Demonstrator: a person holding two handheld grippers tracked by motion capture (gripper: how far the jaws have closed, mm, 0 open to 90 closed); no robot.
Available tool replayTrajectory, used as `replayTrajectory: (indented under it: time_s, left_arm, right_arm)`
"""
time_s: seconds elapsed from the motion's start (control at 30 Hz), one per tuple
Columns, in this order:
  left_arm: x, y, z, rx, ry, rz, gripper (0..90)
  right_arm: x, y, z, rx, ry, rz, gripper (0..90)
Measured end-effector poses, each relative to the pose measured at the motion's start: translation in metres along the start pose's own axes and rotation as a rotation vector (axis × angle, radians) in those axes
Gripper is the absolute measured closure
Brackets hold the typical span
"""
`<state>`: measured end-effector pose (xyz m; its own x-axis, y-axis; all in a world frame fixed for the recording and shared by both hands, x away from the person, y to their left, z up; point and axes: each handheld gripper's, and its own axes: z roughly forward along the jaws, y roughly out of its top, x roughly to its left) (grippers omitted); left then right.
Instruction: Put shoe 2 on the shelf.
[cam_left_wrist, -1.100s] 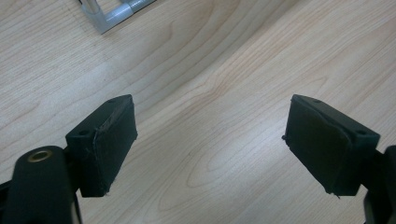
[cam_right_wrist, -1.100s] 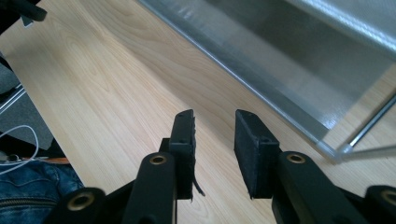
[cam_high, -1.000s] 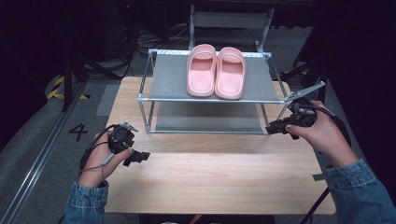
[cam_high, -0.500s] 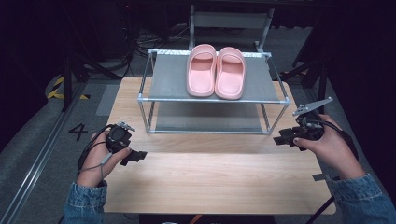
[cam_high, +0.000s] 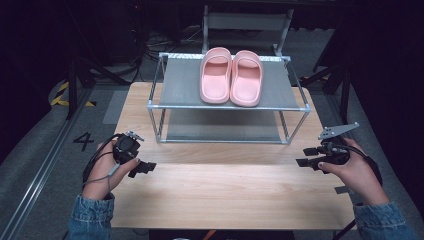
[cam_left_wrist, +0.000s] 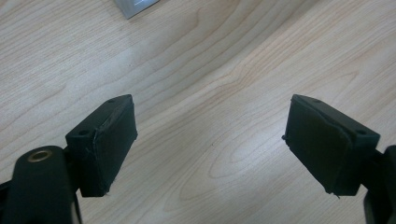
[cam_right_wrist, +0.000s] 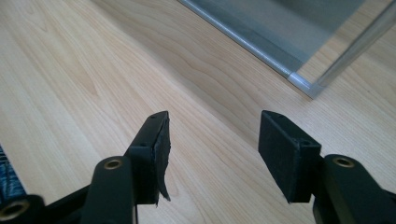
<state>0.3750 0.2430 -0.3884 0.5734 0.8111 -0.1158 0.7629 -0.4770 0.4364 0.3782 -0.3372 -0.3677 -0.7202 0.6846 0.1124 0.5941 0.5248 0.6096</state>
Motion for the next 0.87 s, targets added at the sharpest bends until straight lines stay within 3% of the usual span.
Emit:
replayTrajectory:
  time_s: [0.37, 0.47, 0.63, 0.8, 0.87]
  left_arm:
    - [0.002, -0.001, 0.002, 0.003, -0.001, -0.003, 17.3]
    - [0.003, -0.001, 0.003, 0.004, -0.002, -0.008, 17.3]
    - [0.003, -0.001, 0.003, 0.0, -0.001, -0.007, 17.3]
    - [0.004, -0.001, 0.003, 0.001, -0.003, -0.008, 17.4]
    - [0.004, -0.001, 0.004, 0.0, -0.003, -0.012, 17.3]
  right_arm:
    - [-0.014, -0.024, 0.014, -0.099, -0.014, 0.024, 40.6]
    - [-0.019, -0.03, 0.019, -0.075, -0.019, 0.032, 40.1]
    - [-0.021, -0.036, 0.024, -0.106, -0.038, 0.06, 36.3]
    - [-0.024, -0.042, 0.029, -0.095, -0.094, 0.11, 33.4]
    - [-0.024, -0.042, 0.029, -0.101, -0.091, 0.116, 32.6]
